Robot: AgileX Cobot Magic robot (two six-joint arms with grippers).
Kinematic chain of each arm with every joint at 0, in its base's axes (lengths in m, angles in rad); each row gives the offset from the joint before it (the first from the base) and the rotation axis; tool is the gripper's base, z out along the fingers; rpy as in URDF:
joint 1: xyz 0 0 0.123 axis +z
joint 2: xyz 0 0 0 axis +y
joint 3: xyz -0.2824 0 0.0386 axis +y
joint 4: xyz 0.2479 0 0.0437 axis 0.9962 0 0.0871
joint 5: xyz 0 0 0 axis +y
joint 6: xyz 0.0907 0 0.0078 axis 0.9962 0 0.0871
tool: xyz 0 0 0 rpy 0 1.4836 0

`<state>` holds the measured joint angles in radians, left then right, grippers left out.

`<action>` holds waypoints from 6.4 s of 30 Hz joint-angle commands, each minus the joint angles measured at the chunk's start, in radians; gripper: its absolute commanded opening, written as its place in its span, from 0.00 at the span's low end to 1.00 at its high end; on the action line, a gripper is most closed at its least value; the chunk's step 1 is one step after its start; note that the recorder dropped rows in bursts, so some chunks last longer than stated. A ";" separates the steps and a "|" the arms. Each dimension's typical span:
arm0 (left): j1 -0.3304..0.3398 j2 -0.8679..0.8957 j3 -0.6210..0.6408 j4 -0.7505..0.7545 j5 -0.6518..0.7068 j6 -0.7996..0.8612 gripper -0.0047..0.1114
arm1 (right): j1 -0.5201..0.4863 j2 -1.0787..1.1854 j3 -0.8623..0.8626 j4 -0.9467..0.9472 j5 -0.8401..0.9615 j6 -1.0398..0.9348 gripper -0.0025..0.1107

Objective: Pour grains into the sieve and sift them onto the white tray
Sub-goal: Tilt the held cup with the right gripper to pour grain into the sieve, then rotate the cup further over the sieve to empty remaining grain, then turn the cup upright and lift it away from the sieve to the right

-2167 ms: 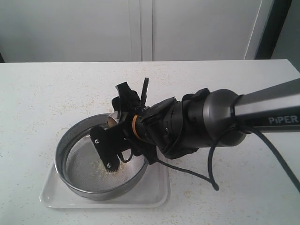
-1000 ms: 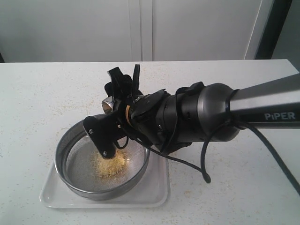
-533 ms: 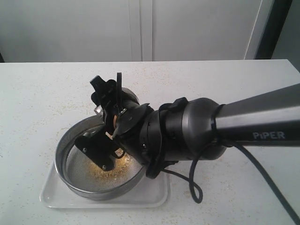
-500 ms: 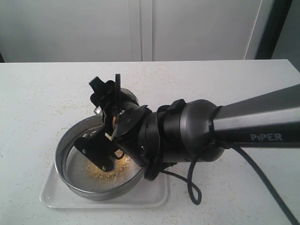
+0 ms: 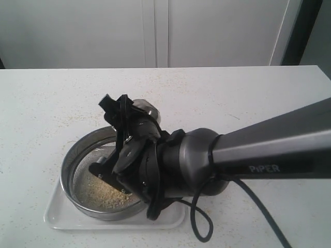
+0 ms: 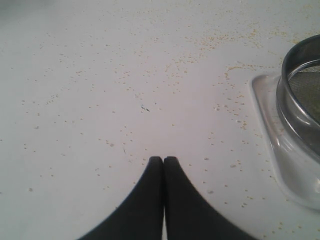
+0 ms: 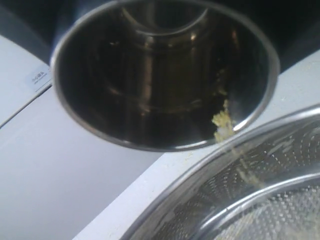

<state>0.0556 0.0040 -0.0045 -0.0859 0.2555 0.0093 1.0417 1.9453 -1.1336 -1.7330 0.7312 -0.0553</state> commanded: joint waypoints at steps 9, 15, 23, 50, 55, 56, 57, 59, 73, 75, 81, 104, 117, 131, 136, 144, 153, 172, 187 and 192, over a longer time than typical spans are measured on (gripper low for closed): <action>0.002 -0.004 0.005 -0.010 0.000 -0.009 0.04 | 0.055 0.002 -0.007 -0.011 0.070 -0.038 0.02; 0.002 -0.004 0.005 -0.010 0.000 -0.009 0.04 | 0.059 0.002 -0.007 -0.011 0.020 0.000 0.02; 0.002 -0.004 0.005 -0.010 0.000 -0.009 0.04 | 0.074 0.002 -0.007 -0.011 0.038 0.006 0.02; 0.002 -0.004 0.005 -0.010 0.000 -0.009 0.04 | 0.103 -0.084 -0.003 0.113 -0.041 0.151 0.02; 0.002 -0.004 0.005 -0.010 0.000 -0.009 0.04 | 0.103 -0.144 -0.003 0.199 -0.104 0.242 0.02; 0.002 -0.004 0.005 -0.010 0.000 -0.009 0.04 | 0.103 -0.156 -0.003 0.233 -0.117 0.244 0.02; 0.002 -0.004 0.005 -0.010 0.000 -0.009 0.04 | 0.103 -0.170 -0.003 0.278 -0.133 0.244 0.02; 0.002 -0.004 0.005 -0.010 0.000 -0.009 0.04 | 0.103 -0.192 -0.003 0.362 -0.149 0.244 0.02; 0.002 -0.004 0.005 -0.010 0.000 -0.009 0.04 | 0.103 -0.237 0.003 0.649 -0.244 0.237 0.02; 0.002 -0.004 0.005 -0.010 0.000 -0.009 0.04 | 0.101 -0.237 0.003 0.670 -0.257 0.241 0.02; 0.002 -0.004 0.005 -0.010 0.000 -0.009 0.04 | 0.050 -0.242 0.003 0.742 -0.311 0.242 0.02; 0.002 -0.004 0.005 -0.010 0.000 -0.009 0.04 | -0.135 -0.330 0.006 1.234 -0.397 0.026 0.02; 0.002 -0.004 0.005 -0.010 0.000 -0.009 0.04 | -0.192 -0.396 0.006 1.499 -0.419 -0.133 0.02; 0.002 -0.004 0.005 -0.010 0.000 -0.009 0.04 | -0.392 -0.398 0.006 2.337 -0.391 -0.829 0.02; 0.002 -0.004 0.005 -0.010 0.000 -0.009 0.04 | -0.500 -0.398 0.006 2.694 -0.306 -1.121 0.02; 0.002 -0.004 0.005 -0.010 0.000 -0.009 0.04 | -0.667 -0.398 0.040 2.934 -0.285 -1.303 0.02; 0.002 -0.004 0.005 -0.010 0.000 -0.009 0.04 | -0.826 -0.398 0.161 3.440 -0.200 -1.791 0.02; 0.002 -0.004 0.005 -0.010 0.000 -0.009 0.04 | -0.933 -0.376 0.212 3.477 -0.054 -1.964 0.02; 0.002 -0.004 0.005 -0.010 0.000 -0.009 0.04 | -0.933 -0.374 0.199 3.477 -0.319 -1.965 0.02; 0.002 -0.004 0.005 -0.010 0.000 -0.009 0.04 | -0.933 -0.374 0.198 3.477 -0.326 -1.884 0.02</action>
<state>0.0556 0.0040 -0.0045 -0.0859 0.2555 0.0093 0.1125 1.5799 -0.9255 1.7316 0.4005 -1.9749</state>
